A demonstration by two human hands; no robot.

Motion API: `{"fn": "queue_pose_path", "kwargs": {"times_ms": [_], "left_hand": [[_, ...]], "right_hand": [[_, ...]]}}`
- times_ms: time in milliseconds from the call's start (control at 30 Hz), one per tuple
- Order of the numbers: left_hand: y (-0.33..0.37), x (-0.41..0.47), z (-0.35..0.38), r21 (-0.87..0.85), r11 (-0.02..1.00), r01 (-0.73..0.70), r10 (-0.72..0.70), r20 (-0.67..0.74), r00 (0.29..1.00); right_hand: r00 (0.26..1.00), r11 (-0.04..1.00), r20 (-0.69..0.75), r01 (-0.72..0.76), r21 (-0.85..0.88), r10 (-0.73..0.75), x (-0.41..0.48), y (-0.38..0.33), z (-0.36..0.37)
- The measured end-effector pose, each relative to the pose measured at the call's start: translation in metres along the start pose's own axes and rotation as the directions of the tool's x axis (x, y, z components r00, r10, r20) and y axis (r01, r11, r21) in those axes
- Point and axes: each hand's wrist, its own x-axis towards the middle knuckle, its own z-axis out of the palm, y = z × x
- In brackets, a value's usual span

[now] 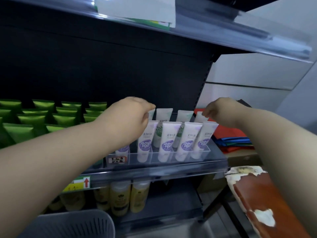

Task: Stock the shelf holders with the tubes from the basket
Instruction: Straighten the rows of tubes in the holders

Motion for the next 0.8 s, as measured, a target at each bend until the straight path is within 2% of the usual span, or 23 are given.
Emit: {"fn": "queue_pose_path", "kwargs": {"times_ms": [100, 267, 433, 533, 667, 800], "left_hand": [[0.009, -0.001, 0.001, 0.005, 1.0, -0.014, 0.014, 0.009, 1.0], [0.017, -0.001, -0.001, -0.004, 1.0, -0.03, 0.03, -0.013, 0.999], [0.014, 0.002, 0.001, 0.002, 1.0, -0.026, 0.026, -0.025, 0.999], [0.014, 0.004, 0.004, -0.017, 1.0, -0.011, 0.01, -0.029, 1.0], [0.015, 0.005, 0.006, -0.038, 0.999, -0.014, 0.013, -0.038, 0.999], [0.007, 0.009, 0.005, -0.024, 1.0, -0.009, 0.008, -0.044, 0.999]], "right_hand": [[0.997, 0.999, 0.071, 0.02, -0.043, -0.017, -0.002, 0.01, 0.011], [0.997, 0.997, 0.056, 0.061, -0.055, -0.058, 0.005, 0.017, 0.021], [0.99, 0.986, 0.117, 0.091, -0.137, -0.075, 0.015, 0.016, 0.017], [0.99, 0.982, 0.107, 0.112, -0.154, -0.096, 0.019, 0.014, 0.017], [0.991, 0.979, 0.104, 0.101, -0.175, -0.083, 0.019, 0.012, 0.017], [0.99, 0.988, -0.075, 0.115, -0.107, -0.123, 0.018, -0.005, -0.003]]}}
